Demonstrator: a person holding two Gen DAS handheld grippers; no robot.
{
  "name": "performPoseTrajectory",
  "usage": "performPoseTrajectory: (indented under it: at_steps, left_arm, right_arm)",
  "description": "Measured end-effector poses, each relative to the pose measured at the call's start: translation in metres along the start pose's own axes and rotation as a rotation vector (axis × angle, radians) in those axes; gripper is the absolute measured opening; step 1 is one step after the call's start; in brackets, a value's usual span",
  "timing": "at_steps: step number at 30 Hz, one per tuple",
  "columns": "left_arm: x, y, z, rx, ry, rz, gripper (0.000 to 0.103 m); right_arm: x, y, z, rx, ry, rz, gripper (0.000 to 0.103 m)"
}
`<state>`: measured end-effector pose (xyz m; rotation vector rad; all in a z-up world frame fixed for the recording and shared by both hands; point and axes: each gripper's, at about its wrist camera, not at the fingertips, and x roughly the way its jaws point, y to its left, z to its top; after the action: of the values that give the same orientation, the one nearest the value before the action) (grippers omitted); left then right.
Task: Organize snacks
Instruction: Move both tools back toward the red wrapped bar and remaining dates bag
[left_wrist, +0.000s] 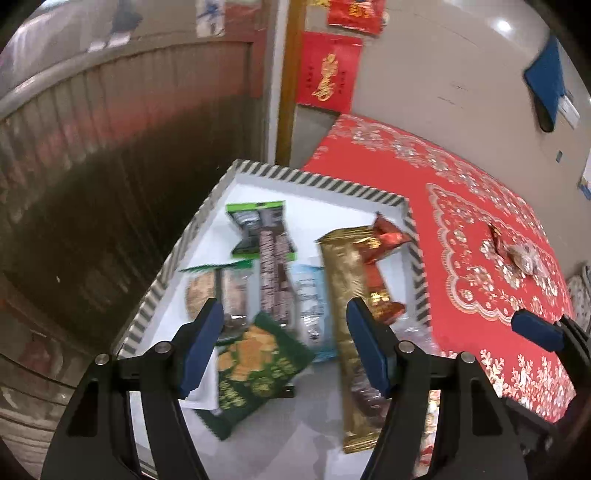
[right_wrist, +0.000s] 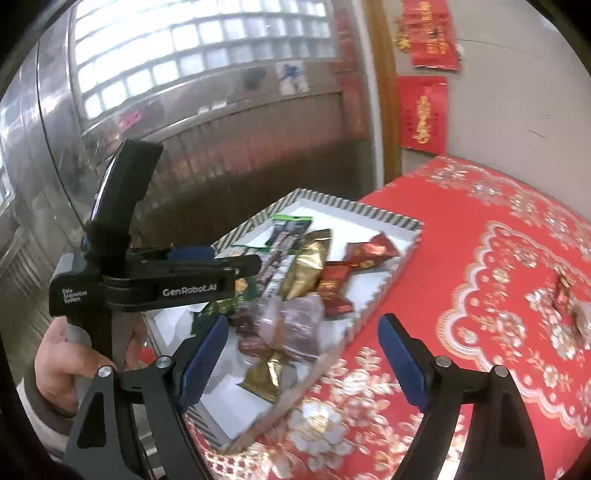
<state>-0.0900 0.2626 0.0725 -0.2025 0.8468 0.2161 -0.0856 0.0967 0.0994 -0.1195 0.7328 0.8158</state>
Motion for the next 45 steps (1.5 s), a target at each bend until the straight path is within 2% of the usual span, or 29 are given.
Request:
performPoseTrajectory:
  at_steps: [6, 11, 23, 30, 35, 39, 45]
  left_arm:
    - [-0.004, -0.048, 0.006, 0.087, -0.014, -0.044, 0.069]
    - [-0.001, -0.095, 0.012, 0.16, -0.009, -0.086, 0.069]
    - [0.019, -0.217, 0.024, 0.338, 0.068, -0.185, 0.069]
    - [0.054, -0.277, 0.045, 0.361, 0.144, -0.228, 0.069]
    - [0.099, -0.314, 0.068, 0.344, 0.202, -0.218, 0.069]
    - [0.13, -0.338, 0.083, 0.311, 0.235, -0.259, 0.069]
    - [0.168, -0.366, 0.085, 0.35, 0.281, -0.263, 0.069]
  right_arm:
    - [-0.027, -0.042, -0.01, 0.091, -0.026, -0.067, 0.085]
    - [-0.053, -0.085, -0.022, 0.146, -0.035, -0.162, 0.086]
    - [-0.103, -0.2, -0.062, 0.302, -0.003, -0.36, 0.087]
    - [-0.112, -0.245, -0.072, 0.368, 0.015, -0.402, 0.087]
    - [-0.117, -0.257, -0.077, 0.391, 0.001, -0.395, 0.087]
    - [-0.116, -0.262, -0.076, 0.39, 0.007, -0.398, 0.087]
    - [-0.113, -0.275, -0.072, 0.395, 0.018, -0.407, 0.087]
